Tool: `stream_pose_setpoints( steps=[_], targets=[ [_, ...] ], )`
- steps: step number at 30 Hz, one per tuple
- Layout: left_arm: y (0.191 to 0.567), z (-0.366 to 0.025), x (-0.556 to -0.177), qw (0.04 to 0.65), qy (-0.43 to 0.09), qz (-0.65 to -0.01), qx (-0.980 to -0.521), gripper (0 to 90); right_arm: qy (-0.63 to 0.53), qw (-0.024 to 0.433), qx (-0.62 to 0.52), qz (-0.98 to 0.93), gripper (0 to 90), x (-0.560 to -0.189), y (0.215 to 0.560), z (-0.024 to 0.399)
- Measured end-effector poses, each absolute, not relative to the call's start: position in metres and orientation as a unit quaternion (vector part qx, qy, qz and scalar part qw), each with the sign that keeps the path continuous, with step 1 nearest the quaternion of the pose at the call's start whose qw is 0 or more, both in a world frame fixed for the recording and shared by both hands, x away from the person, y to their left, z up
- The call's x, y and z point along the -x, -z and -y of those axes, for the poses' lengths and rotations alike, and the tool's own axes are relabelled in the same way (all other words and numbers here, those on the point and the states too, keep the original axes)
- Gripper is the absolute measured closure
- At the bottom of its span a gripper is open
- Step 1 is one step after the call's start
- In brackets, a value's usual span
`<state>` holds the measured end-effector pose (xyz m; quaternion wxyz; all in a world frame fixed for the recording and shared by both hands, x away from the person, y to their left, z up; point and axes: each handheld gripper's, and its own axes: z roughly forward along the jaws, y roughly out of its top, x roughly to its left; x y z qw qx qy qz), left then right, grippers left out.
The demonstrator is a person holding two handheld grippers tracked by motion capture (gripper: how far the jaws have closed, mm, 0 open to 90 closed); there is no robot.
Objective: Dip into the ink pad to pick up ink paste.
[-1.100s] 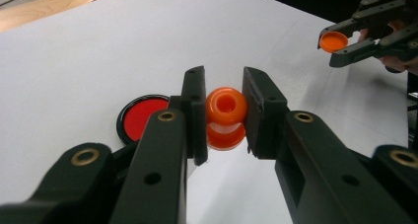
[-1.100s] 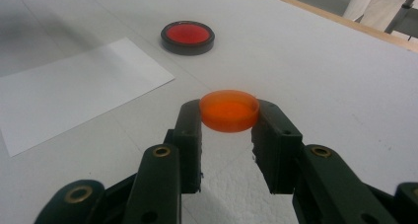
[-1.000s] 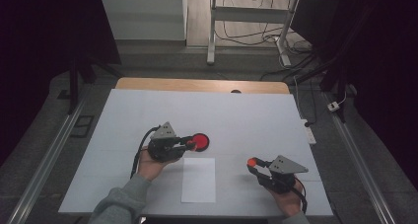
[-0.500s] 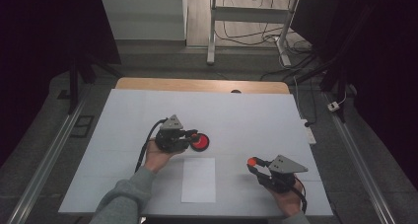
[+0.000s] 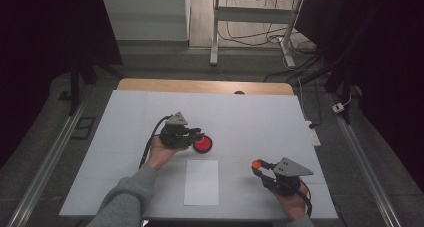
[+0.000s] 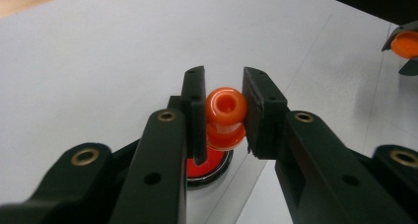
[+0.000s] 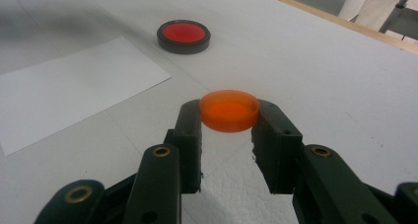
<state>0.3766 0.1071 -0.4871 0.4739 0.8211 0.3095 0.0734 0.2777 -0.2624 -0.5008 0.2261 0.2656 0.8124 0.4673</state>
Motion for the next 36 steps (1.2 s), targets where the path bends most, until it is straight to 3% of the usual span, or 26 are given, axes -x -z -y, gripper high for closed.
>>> stream_pose_setpoints(
  steps=[36],
  targets=[
    [0.515, -0.095, -0.395, 0.440, -0.073, -0.326, -0.834, 72.1, -0.467, 0.225, -0.263, -0.813, 64.4, -0.278, 0.501, 0.262]
  ],
)
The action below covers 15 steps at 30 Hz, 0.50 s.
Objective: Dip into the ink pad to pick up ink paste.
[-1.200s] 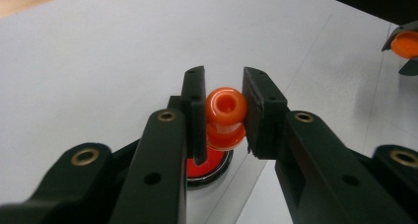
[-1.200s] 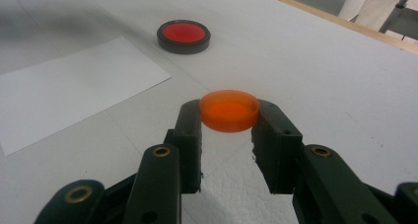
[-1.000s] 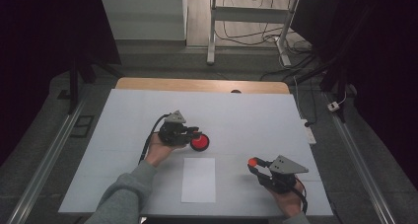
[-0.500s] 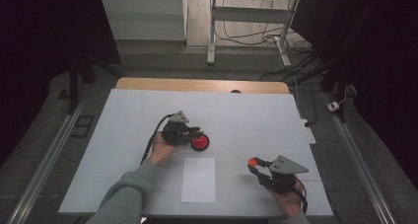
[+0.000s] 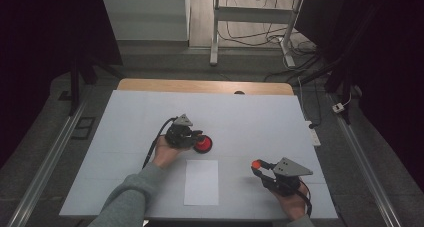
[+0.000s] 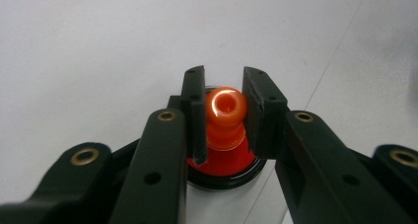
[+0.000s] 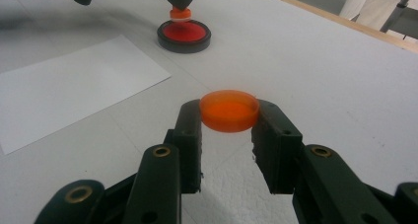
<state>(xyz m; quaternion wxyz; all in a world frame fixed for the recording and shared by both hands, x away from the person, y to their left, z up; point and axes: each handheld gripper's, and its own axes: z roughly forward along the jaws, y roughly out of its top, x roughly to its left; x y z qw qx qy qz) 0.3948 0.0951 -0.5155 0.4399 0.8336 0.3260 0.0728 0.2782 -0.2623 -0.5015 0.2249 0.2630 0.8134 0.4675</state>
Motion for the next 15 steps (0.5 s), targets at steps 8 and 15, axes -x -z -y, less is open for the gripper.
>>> stream_pose_setpoints(
  steps=[8, 15],
  targets=[
    [0.5178, -0.0892, -0.3940, 0.431, -0.081, -0.317, -0.841, 72.2, -0.467, 0.226, -0.264, -0.814, 64.4, -0.2782, 0.5013, 0.2626],
    [0.5202, -0.0881, -0.3941, 0.427, -0.085, -0.317, -0.843, 72.2, -0.467, 0.225, -0.263, -0.814, 64.4, -0.2782, 0.5014, 0.2625]
  ],
)
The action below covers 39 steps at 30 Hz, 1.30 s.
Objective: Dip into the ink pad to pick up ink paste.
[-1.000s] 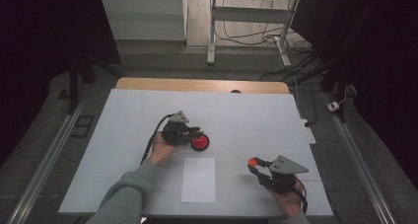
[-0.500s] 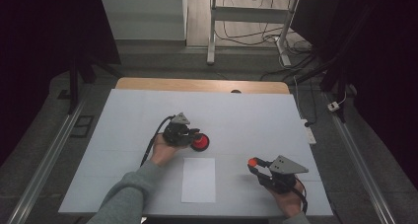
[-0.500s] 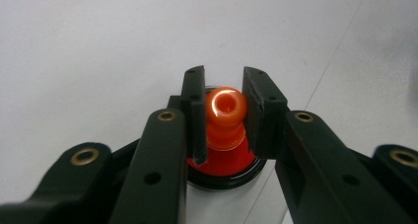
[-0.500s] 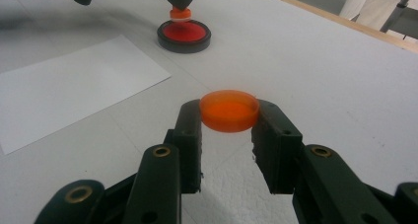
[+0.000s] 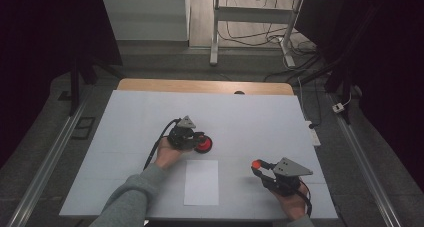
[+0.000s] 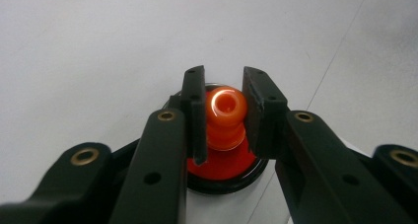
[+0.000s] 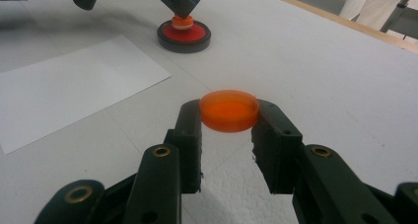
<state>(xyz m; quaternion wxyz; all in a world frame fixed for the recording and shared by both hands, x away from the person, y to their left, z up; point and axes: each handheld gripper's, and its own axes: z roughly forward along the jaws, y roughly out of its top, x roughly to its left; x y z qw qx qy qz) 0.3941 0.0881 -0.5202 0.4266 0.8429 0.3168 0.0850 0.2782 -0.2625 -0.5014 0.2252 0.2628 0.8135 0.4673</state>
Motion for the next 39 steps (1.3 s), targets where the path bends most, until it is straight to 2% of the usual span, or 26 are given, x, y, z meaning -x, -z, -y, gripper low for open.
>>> stream_pose_setpoints(
  steps=[15, 39],
  targets=[
    [0.5217, -0.0813, -0.3886, 0.403, -0.118, -0.297, -0.858, 72.3, -0.466, 0.226, -0.262, -0.814, 64.4, -0.2774, 0.5007, 0.2630],
    [0.5236, -0.0827, -0.3877, 0.406, -0.118, -0.297, -0.856, 72.8, -0.467, 0.224, -0.263, -0.814, 64.4, -0.2771, 0.5011, 0.2618]
  ],
)
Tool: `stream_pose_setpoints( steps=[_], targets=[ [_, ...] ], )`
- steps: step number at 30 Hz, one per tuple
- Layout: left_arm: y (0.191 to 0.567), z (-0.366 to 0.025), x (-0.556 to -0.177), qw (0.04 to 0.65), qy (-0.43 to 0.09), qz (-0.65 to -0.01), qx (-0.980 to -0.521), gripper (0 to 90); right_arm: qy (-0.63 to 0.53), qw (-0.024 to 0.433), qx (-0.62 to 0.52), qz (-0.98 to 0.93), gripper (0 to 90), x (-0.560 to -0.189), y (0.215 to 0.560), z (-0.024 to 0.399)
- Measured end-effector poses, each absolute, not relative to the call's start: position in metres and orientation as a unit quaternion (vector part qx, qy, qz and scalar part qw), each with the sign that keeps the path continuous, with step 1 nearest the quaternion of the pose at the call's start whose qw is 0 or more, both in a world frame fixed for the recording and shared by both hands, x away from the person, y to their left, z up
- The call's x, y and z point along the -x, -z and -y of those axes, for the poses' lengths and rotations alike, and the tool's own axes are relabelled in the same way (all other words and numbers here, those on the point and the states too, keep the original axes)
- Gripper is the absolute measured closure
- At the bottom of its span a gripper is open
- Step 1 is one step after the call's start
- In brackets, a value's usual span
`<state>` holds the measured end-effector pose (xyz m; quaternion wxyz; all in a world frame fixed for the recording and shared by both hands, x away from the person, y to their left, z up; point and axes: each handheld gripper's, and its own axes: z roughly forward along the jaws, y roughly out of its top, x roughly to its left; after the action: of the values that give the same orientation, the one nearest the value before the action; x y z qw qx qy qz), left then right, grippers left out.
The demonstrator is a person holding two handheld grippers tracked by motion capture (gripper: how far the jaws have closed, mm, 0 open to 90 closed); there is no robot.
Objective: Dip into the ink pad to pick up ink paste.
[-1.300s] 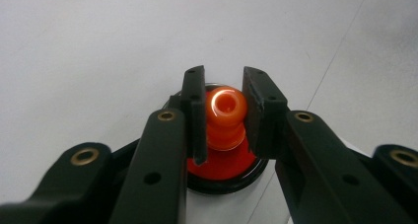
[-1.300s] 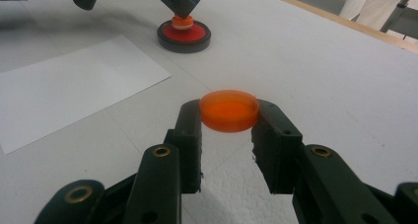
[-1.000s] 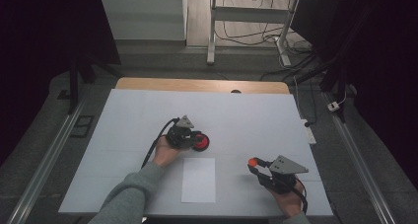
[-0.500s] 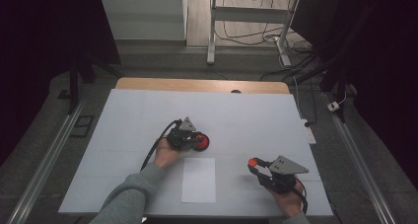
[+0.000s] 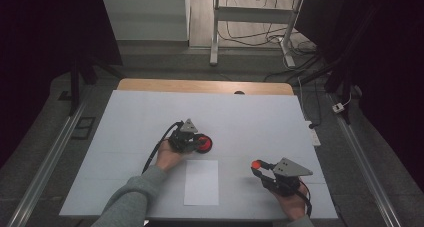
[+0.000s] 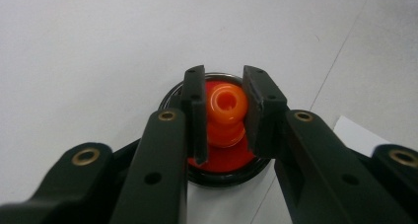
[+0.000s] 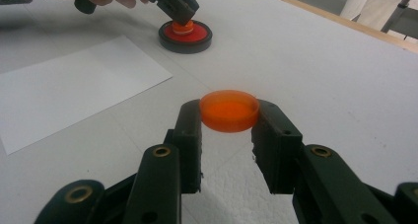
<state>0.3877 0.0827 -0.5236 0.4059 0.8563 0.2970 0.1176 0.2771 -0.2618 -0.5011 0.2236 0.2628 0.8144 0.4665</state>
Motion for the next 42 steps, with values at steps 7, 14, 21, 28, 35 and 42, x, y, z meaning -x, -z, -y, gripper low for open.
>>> stream_pose_setpoints(
  steps=[7, 14, 21, 28, 35, 42],
  targets=[
    [0.525, -0.083, -0.387, 0.412, -0.116, -0.302, -0.852, 72.8, -0.467, 0.224, -0.263, -0.814, 64.4, -0.277, 0.502, 0.261],
    [0.526, -0.083, -0.386, 0.412, -0.122, -0.302, -0.851, 72.9, -0.468, 0.224, -0.263, -0.814, 64.4, -0.276, 0.501, 0.261],
    [0.526, -0.082, -0.385, 0.412, -0.125, -0.302, -0.851, 72.9, -0.468, 0.225, -0.262, -0.813, 64.4, -0.276, 0.500, 0.261],
    [0.501, -0.090, -0.380, 0.458, -0.146, -0.291, -0.827, 72.6, -0.470, 0.226, -0.260, -0.813, 64.4, -0.277, 0.500, 0.262],
    [0.490, -0.092, -0.377, 0.471, -0.130, -0.294, -0.822, 72.5, -0.467, 0.227, -0.259, -0.814, 64.4, -0.277, 0.499, 0.262],
    [0.498, -0.090, -0.382, 0.463, -0.123, -0.300, -0.825, 72.4, -0.470, 0.227, -0.260, -0.813, 64.4, -0.276, 0.499, 0.262]
  ],
)
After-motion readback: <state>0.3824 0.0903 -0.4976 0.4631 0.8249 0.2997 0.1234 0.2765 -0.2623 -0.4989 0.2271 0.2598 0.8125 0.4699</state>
